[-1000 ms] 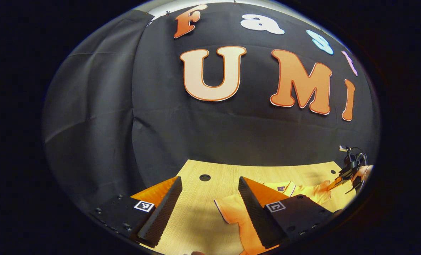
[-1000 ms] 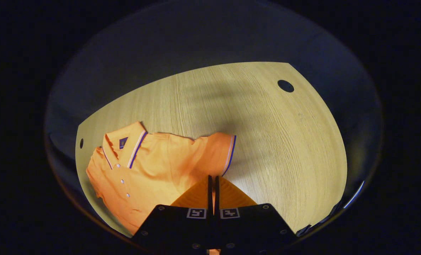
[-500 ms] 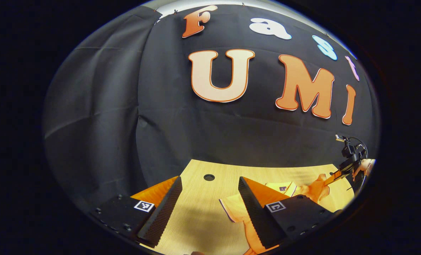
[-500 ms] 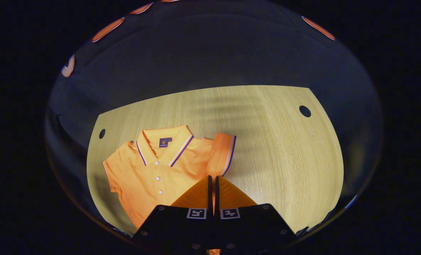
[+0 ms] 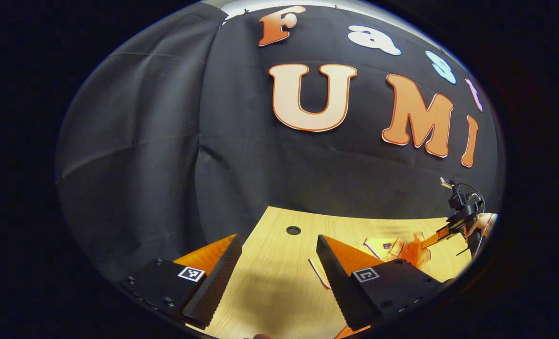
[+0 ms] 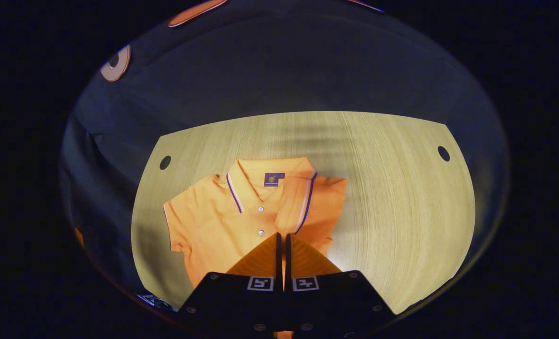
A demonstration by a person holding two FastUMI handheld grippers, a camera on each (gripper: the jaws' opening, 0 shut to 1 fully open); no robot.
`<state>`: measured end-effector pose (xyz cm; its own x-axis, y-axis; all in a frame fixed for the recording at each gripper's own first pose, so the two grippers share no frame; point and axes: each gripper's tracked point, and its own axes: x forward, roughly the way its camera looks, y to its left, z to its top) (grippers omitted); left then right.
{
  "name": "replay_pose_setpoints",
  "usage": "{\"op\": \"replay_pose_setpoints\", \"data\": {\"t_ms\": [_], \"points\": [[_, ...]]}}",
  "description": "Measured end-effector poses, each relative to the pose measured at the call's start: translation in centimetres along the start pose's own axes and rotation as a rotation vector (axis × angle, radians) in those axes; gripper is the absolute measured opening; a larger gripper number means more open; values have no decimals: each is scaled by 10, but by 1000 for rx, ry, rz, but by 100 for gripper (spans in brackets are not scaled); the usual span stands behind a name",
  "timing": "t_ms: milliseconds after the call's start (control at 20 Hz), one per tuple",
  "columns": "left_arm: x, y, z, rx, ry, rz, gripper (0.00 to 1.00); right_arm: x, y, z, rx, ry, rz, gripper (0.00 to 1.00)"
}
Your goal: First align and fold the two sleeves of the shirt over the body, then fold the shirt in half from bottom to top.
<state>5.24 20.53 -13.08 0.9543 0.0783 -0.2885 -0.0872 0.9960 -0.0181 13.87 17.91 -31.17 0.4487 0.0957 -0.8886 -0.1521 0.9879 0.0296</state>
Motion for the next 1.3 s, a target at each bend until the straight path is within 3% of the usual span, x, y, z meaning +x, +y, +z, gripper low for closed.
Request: {"op": "replay_pose_setpoints", "data": {"t_ms": [300, 350, 400, 500, 550, 650, 750, 800, 1300], "points": [[3, 5, -5, 0, 17, -4, 98, 16, 37, -17, -2, 55, 82, 2], [4, 4, -3, 1, 17, -7, 98, 18, 40, -18, -8, 56, 86, 7], [4, 1, -4, 2, 17, -11, 98, 17, 43, -19, -12, 58, 94, 5], [5, -3, -4, 1, 21, -20, 98, 12, 52, -18, -6, 57, 133, 15], [6, -5, -5, 0, 24, -24, 98, 11, 57, -19, -3, 51, 153, 31], [6, -10, -7, -2, 31, -35, 98, 7, 62, -15, -2, 24, 175, 51], [8, -17, -9, -1, 43, -48, 98, 2, 64, -12, -6, -21, 179, 89], [9, -21, -11, -2, 49, -55, 98, -1, 62, -10, -5, -40, 171, 100], [53, -75, -36, 34, 180, -125, 98, -81, 14, 32, -32, -344, 84, 98]]}}
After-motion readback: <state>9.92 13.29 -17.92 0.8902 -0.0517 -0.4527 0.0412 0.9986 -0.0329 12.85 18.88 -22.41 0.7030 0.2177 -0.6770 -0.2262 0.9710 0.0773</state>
